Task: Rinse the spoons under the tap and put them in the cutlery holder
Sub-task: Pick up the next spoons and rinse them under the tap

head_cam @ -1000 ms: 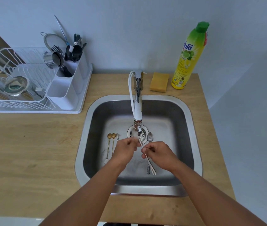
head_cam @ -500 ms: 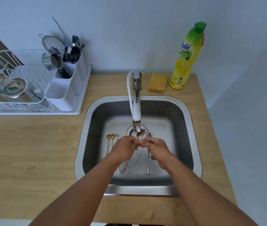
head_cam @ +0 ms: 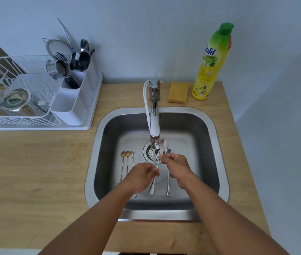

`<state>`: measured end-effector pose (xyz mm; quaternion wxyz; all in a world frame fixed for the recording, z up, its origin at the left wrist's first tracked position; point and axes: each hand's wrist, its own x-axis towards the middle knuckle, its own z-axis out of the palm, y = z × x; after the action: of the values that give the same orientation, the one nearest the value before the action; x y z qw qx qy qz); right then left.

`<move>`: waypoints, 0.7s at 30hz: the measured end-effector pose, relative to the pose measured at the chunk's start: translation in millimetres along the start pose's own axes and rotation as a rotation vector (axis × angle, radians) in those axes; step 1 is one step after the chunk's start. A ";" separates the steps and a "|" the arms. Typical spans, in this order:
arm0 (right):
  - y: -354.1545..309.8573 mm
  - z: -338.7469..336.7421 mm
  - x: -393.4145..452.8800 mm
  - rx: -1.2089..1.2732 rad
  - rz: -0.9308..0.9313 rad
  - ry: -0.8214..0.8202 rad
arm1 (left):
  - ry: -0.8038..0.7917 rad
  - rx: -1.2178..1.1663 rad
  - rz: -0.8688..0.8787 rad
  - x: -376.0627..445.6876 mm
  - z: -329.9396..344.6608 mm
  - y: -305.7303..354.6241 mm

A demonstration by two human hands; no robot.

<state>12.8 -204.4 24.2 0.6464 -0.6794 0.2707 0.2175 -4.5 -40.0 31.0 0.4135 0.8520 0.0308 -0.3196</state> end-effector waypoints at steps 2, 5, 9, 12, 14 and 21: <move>-4.3 1.5 3.9 -0.052 -0.038 0.000 | 0.011 -0.042 0.003 0.0 1.4 0.9; -8.6 -3.2 9.1 -0.064 -0.060 0.035 | 0.051 -0.097 -0.008 -3.7 0.1 -4.3; -5.3 -0.5 7.4 -0.043 -0.045 0.047 | -0.002 -0.037 -0.042 -8.1 -7.9 -16.4; -0.1 9.7 4.3 -0.044 -0.045 0.040 | 0.006 -0.038 -0.072 -7.8 -15.1 -19.0; 1.8 16.0 3.0 -0.053 -0.039 0.032 | 0.023 -0.034 -0.077 -3.6 -17.7 -16.0; 7.4 30.7 -1.2 -0.092 -0.036 -0.025 | 0.136 -0.162 -0.083 7.9 -13.4 -5.1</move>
<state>8.8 -173.9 17.2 0.6217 -0.7104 0.2400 0.2263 7.1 -28.6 29.1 0.4645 0.8334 0.1196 -0.2744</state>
